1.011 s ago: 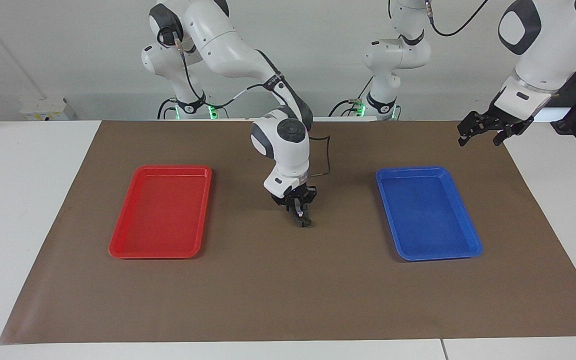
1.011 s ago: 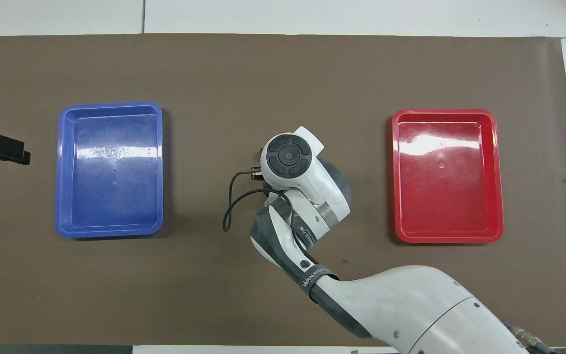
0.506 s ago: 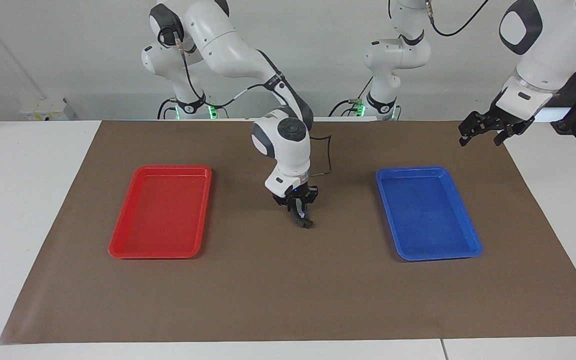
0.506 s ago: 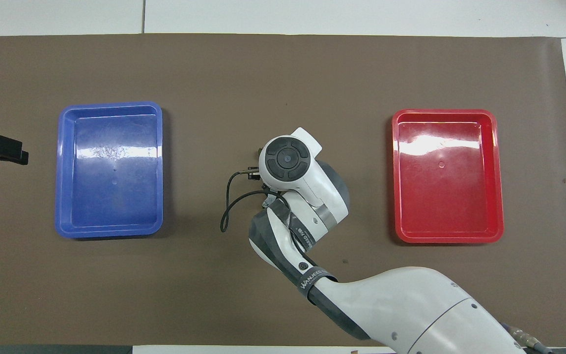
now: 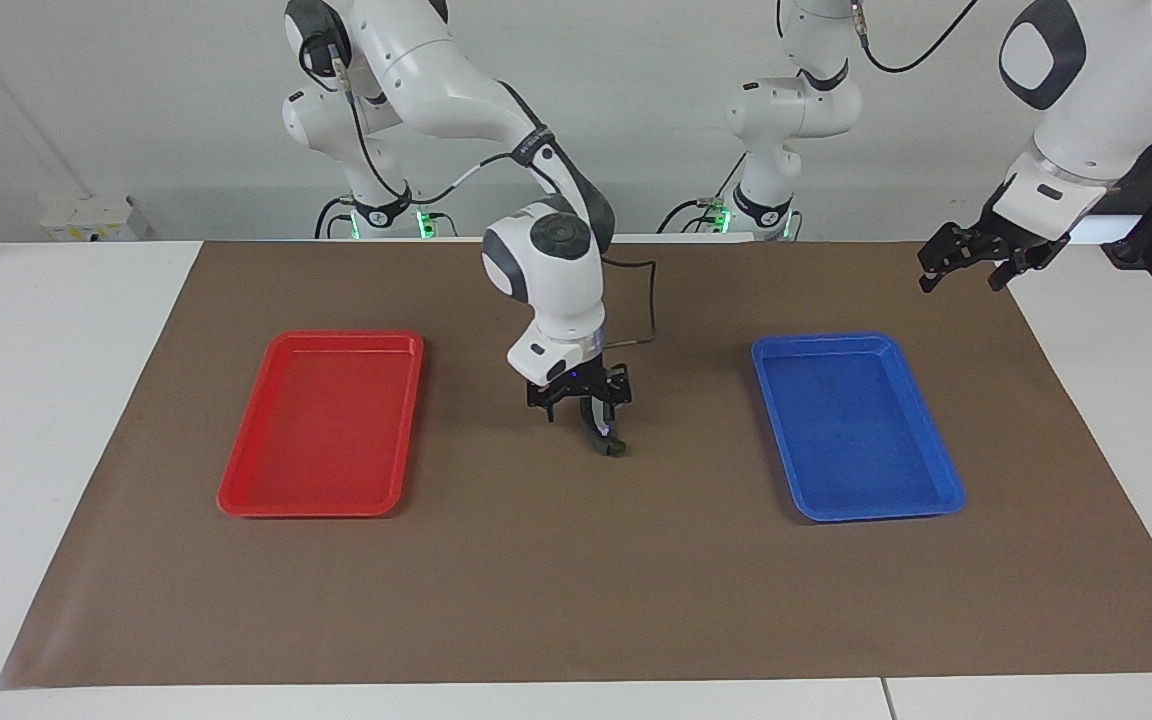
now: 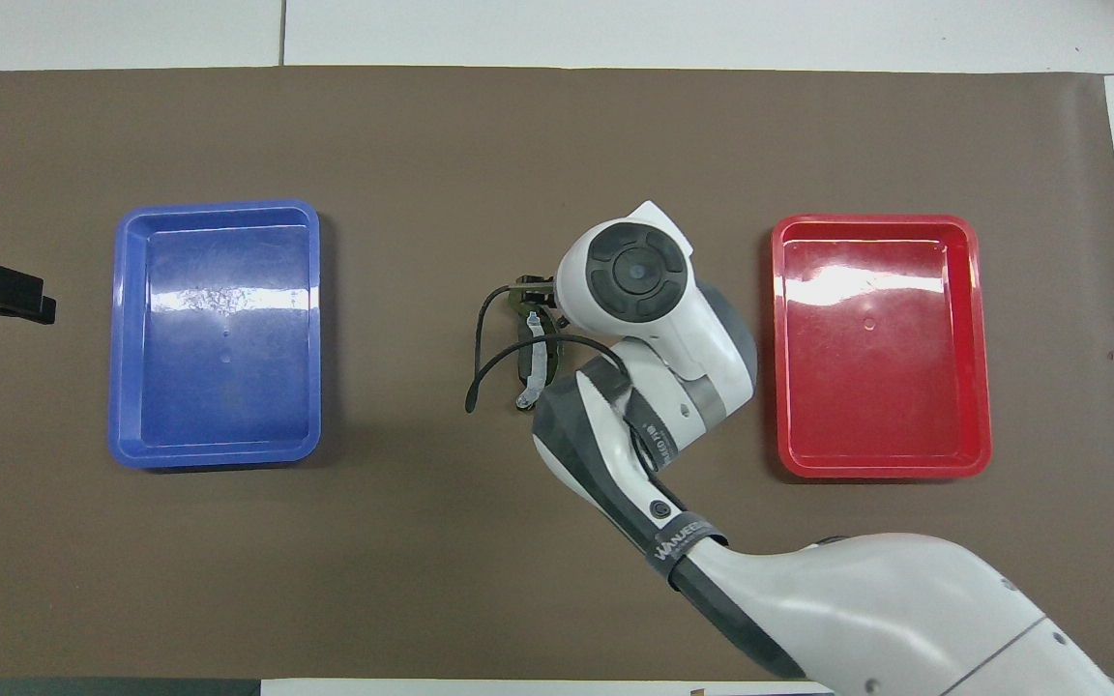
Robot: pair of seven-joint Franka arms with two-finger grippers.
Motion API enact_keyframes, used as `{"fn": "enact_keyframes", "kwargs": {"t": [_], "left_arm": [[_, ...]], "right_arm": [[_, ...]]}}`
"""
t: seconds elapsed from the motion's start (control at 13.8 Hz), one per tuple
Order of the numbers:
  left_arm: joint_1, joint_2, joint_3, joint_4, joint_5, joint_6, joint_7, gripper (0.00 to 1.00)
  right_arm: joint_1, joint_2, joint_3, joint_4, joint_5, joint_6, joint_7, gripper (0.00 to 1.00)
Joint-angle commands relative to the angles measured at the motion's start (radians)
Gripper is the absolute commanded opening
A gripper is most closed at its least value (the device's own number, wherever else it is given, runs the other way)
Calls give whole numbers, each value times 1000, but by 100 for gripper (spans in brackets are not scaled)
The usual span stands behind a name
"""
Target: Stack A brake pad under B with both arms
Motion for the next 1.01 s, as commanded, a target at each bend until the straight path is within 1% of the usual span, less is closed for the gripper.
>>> {"fn": "enact_keyframes", "kwargs": {"t": [0.0,0.29,0.58,0.72,0.87,0.94], "left_arm": [[8,-11,-5,-10,6,-8,-9,99],[8,-12,-5,-10,8,-8,-9,99],[8,-11,-4,-10,6,-8,-9,99],[8,-12,-5,-10,8,-8,-9,99],[8,-12,-5,-10,8,-8,-9,99],[8,-11,-4,-10,6,-8,-9,99]], "right_arm": [[-114,-122,16,-29,-36,-93,-19,99],[-267,-237,19,-30,-34,-300,-235,99],[-379,-342,19,-27,-17,-432,-350,99],[-430,-385,17,-24,4,-480,-367,99],[-453,-423,14,-12,21,-532,-369,99],[-462,-435,11,15,33,-574,-369,99]]}}
